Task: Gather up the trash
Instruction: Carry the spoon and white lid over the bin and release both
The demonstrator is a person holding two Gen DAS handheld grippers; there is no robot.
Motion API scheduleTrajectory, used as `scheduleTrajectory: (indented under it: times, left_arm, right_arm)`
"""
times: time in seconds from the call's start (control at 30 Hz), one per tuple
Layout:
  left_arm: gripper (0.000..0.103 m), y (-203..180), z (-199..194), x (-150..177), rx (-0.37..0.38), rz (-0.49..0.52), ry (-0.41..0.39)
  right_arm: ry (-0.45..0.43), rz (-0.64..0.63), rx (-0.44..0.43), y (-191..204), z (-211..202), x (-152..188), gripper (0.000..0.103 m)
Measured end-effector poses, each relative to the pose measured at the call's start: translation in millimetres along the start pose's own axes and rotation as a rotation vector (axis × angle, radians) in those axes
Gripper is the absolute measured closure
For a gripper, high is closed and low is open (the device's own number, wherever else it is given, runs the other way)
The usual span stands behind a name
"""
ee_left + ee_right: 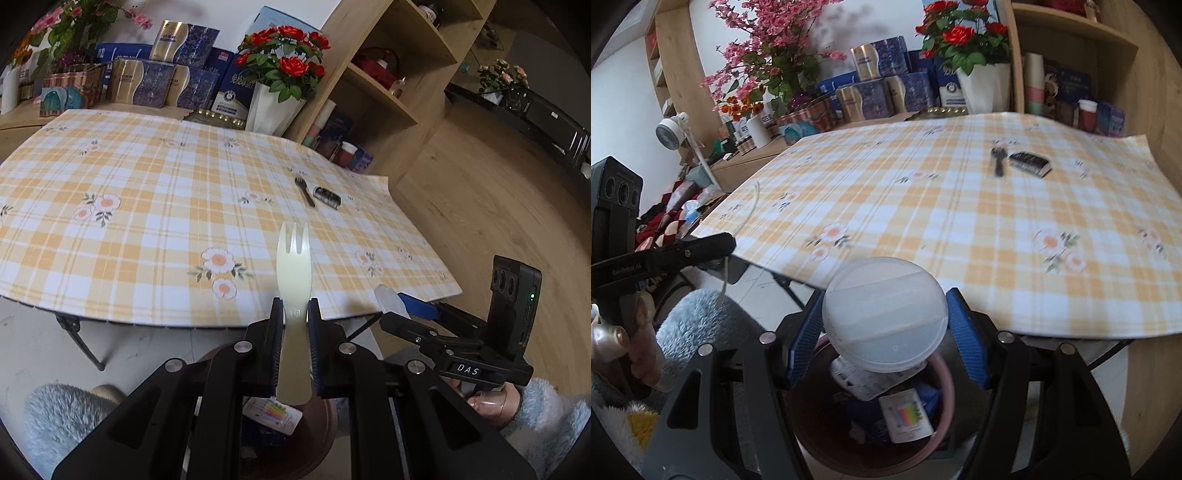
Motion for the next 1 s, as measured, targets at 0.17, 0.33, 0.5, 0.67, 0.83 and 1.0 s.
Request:
scheduleTrajectory:
  times: [0.17,0.33,0.5,0.67,0.83,1.0]
  left_arm:
    - [0.09,9.3,-4.1,12.7,-0.009,-0.036,0.008]
    - [0.09,16.0,-5.0,19.4,-0.017,-0.07,0.004]
    - [0.09,21.5,1.5,31.7,-0.021,-0.11,0.022]
    - [0.09,27.5,3.8,34.7,-0.026,-0.13,0.024]
    - [0.09,28.1,9.9,36.5,-0.017,-0.13,0.037]
    - [0.09,31.2,12.9,38.9,-0.008,-0.145,0.045]
  right_arm:
    - [0.032,-0.033,0.011,7.6,9.7,22.4,0.036]
    - [0.04,-0.037,0.009,9.8,13.4,28.1,0.036]
    - [0.071,-0.072,0.01,16.0,22.2,37.9,0.036]
    - [0.096,-0.107,0.003,23.2,30.3,43.4,0.036]
    - [0.116,-0.127,-0.004,28.7,35.6,47.3,0.036]
    - [0.14,-0.155,0.005,33.0,39.8,52.7,0.036]
Point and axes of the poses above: each gripper's, at about its wrist camera, not at the fingertips, and z roughly the way its jaws point, y to its left, x to its underside, the point moved 9 cm from there along z, roughly the way its jaws point, and after that the axes turned 3 degrees about z, right-handed, at the moved point
